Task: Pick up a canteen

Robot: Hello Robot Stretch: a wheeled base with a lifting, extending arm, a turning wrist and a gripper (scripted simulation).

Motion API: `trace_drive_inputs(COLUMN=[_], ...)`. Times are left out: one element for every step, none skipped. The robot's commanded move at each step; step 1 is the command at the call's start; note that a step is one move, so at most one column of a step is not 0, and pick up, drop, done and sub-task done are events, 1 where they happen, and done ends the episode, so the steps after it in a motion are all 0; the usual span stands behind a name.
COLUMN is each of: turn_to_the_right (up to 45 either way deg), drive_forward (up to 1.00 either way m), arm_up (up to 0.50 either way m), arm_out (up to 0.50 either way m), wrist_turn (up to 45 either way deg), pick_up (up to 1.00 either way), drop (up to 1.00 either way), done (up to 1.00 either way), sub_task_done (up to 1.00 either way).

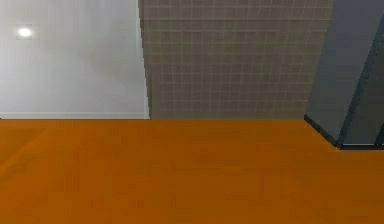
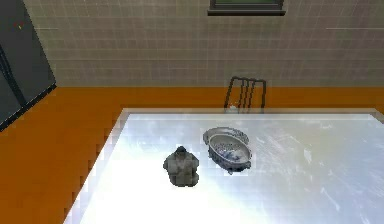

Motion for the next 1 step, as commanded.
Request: trace_drive_inputs(turn_to_the_right=[0.0], drive_forward=[0.0], arm_up=[0.5], arm_out=[0.0], wrist_turn=[0.0], pick_up=[0.0], drop=[0.0], done=[0.0], sub_task_done=[0.0])
